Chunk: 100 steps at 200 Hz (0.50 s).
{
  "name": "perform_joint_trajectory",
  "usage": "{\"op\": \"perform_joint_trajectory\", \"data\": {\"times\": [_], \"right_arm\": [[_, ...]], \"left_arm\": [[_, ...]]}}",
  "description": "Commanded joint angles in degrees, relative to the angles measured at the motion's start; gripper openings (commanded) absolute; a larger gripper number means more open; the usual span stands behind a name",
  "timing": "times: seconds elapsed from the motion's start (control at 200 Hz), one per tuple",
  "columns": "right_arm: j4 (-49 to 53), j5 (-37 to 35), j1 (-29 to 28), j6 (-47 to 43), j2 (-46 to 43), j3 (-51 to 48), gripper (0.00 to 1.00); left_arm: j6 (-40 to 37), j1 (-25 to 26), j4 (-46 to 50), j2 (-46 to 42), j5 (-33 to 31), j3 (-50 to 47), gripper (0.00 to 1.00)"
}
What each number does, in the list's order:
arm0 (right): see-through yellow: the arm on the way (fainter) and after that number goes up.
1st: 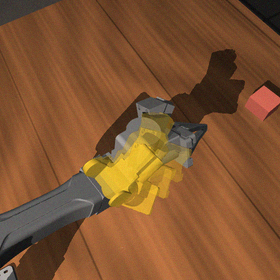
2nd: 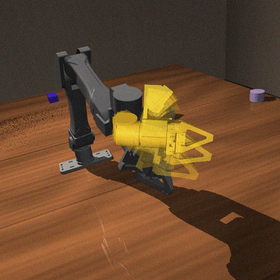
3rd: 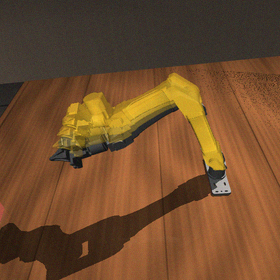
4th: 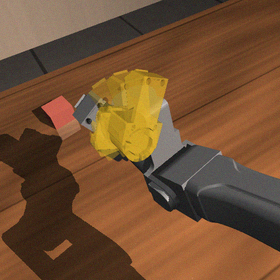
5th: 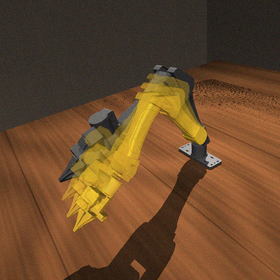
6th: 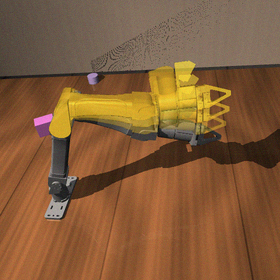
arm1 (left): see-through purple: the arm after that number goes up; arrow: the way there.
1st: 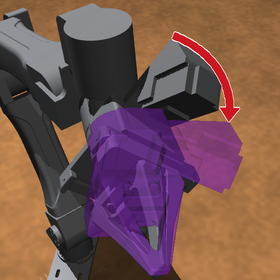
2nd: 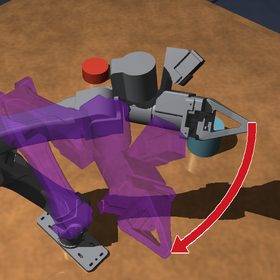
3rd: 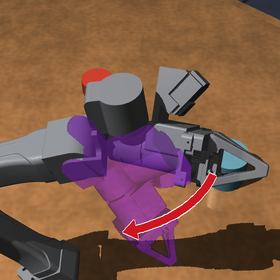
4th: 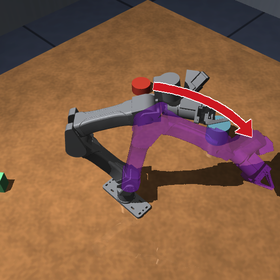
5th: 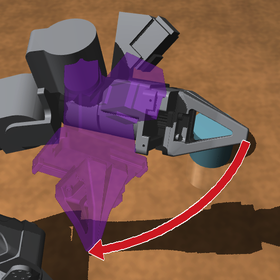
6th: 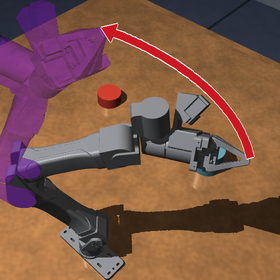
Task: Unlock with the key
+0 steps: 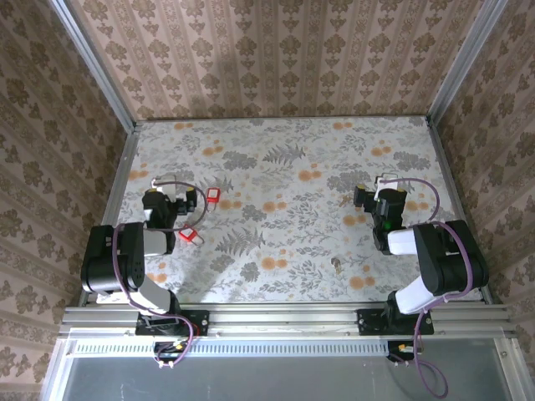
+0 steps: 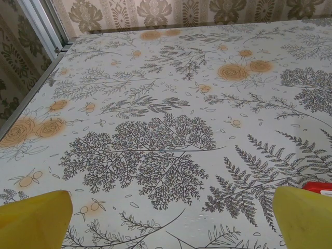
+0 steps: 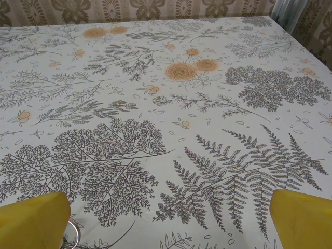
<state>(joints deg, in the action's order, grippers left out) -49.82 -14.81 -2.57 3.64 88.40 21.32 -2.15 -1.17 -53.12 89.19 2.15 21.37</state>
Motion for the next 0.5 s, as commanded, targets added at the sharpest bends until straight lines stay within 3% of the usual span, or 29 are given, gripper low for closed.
{"op": "perform_joint_trajectory", "data": {"times": [0.0,0.495], "right_arm": [[-1.94,-1.85,-0.24,0.93,-0.86,0.48,1.00],[-1.83,-1.80,-0.24,0.93,-0.86,0.48,1.00]], "left_arm": [[0.05,0.19,-0.31,-0.37,0.00,0.38,1.00],[0.05,0.20,-0.14,-0.29,-0.13,0.45,1.00]]}}
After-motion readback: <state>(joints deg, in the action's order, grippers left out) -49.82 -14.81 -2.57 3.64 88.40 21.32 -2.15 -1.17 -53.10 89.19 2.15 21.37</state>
